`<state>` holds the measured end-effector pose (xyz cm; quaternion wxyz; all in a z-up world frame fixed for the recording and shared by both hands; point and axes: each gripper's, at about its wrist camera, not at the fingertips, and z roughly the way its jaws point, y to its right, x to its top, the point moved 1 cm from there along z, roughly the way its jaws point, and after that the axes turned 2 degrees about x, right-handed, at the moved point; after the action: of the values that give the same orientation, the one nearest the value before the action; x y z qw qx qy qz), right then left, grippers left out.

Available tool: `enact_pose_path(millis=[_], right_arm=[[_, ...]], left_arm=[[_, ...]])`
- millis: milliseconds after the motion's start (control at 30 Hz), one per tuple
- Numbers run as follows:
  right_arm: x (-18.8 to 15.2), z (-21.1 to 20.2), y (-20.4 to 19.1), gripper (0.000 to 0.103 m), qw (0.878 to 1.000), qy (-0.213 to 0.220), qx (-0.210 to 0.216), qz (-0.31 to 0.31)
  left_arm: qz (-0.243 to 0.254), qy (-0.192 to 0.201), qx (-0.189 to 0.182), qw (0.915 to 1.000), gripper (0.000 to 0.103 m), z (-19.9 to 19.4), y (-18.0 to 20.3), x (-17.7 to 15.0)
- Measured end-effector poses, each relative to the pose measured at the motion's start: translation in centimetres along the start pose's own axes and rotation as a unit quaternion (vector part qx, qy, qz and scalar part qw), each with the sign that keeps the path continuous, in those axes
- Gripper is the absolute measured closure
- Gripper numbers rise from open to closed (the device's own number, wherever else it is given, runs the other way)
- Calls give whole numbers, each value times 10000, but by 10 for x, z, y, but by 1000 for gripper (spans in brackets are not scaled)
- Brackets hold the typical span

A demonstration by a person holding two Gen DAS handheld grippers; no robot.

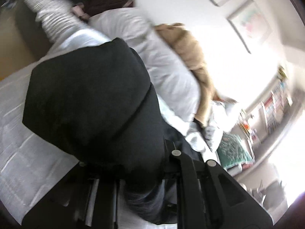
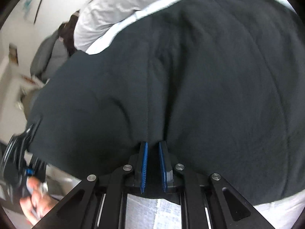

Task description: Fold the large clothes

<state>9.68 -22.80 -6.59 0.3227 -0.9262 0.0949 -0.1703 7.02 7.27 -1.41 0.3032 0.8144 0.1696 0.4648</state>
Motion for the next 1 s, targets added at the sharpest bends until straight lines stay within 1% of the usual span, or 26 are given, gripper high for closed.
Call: enact_pose_path(millis=[67,100,200,267,333,367,400,433,467,500,567,633,667,700,733,767,800,833,867,900,933,967,1000], right_arm=[[0,2,6,90,9998,-53,144,93],[1,2,8,90,9998,-71,181,94],[0,1,9,90,9997,-93,212,48],[-2,-3,8,90,9997,-124,201,55],[4,-9,7,87,9993,-274,211,127],[9,-16,9,83,9987,-355,319,200],[13,-26,12,79,9979,-335,472,282],[18,-36,16,77,9977,-250,531,354],[24,-53,24,70,9973,-62,566,472],[29,-68,32,57,9964,123,585,607],[38,-105,57,45,9906,616,646,1034],[43,-136,80,45,9829,1009,704,1373],[45,-151,91,45,9796,1151,717,1486],[46,-162,100,45,9779,1237,710,1530],[46,-173,107,45,9758,1343,710,1575],[46,-184,113,44,9724,1479,746,1646],[44,-192,119,41,9684,1596,780,1749],[43,-198,127,36,9618,1733,917,1910],[43,-201,134,30,9576,1765,1092,1999],[43,-199,138,29,9533,1722,1321,2101],[44,-197,140,28,9519,1650,1436,2144],[45,-191,140,27,9526,1545,1501,2147],[46,-185,136,27,9553,1439,1475,2118]], left_arm=[[296,-5,-232,9993,86,4,22,-4],[519,-10,-365,9980,86,5,37,-8],[1191,-85,-661,9906,85,14,75,-22],[1659,-174,-836,9824,84,18,98,-32],[2112,-352,-1056,9711,84,25,119,-42],[2301,-462,-1153,9652,84,29,127,-47],[2490,-599,-1243,9586,83,34,136,-52],[2632,-741,-1307,9530,82,38,142,-59],[2770,-898,-1344,9472,81,44,148,-65],[2938,-1064,-1339,9405,80,52,153,-75],[3216,-1329,-1295,9285,76,63,159,-94],[3529,-1633,-1225,9131,72,75,161,-118],[3737,-1837,-1202,9012,72,82,164,-132],[3869,-1965,-1189,8930,69,86,166,-142],[4032,-2133,-1187,8819,65,91,168,-153],[4167,-2266,-1198,8722,63,94,169,-163],[4292,-2386,-1213,8626,59,97,169,-172],[4412,-2466,-1223,8542,55,98,170,-179],[4541,-2510,-1239,8458,53,98,171,-185],[4638,-2550,-1305,8383,49,97,172,-189],[4660,-2607,-1378,8342,46,95,172,-190],[4645,-2682,-1474,8310,45,92,173,-189],[4613,-2745,-1555,8293,45,91,174,-187]])
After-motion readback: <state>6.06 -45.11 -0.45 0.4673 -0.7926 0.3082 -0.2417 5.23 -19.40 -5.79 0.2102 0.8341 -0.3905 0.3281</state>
